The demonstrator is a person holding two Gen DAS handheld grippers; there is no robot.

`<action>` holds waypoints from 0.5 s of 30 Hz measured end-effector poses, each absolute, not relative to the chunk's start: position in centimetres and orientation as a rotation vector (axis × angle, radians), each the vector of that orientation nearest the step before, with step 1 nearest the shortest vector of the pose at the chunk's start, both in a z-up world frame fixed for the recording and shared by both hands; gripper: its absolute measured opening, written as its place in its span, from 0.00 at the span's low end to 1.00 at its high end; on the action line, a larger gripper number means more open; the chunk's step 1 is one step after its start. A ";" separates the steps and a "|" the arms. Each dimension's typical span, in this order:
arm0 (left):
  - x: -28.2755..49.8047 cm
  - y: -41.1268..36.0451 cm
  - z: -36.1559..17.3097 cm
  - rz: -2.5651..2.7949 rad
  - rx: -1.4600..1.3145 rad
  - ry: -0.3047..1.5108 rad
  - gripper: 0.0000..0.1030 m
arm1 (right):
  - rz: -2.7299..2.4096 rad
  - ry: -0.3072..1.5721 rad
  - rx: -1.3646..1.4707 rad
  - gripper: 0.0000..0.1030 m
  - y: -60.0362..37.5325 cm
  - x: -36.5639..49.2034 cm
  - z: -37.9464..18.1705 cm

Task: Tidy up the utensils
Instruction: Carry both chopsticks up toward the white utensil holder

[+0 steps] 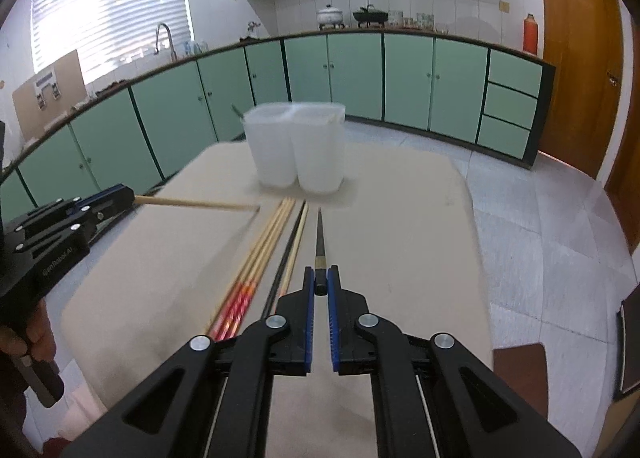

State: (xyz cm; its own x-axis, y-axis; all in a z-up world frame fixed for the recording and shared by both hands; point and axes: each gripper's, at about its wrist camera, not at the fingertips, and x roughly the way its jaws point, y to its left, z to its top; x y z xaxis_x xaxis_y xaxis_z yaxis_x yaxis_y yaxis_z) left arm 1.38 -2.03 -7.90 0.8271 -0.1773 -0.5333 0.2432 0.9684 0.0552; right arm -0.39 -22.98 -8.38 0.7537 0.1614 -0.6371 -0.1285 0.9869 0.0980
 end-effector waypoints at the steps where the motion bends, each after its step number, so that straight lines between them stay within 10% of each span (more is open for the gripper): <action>1: 1.4 -1.9 -7.4 -0.227 0.119 0.546 0.06 | 0.162 0.692 0.048 0.06 -23.2 -0.3 -7.7; 15: 4.2 -1.7 -1.9 -0.336 0.033 0.514 0.06 | 0.275 0.706 0.081 0.06 -25.3 3.8 -0.9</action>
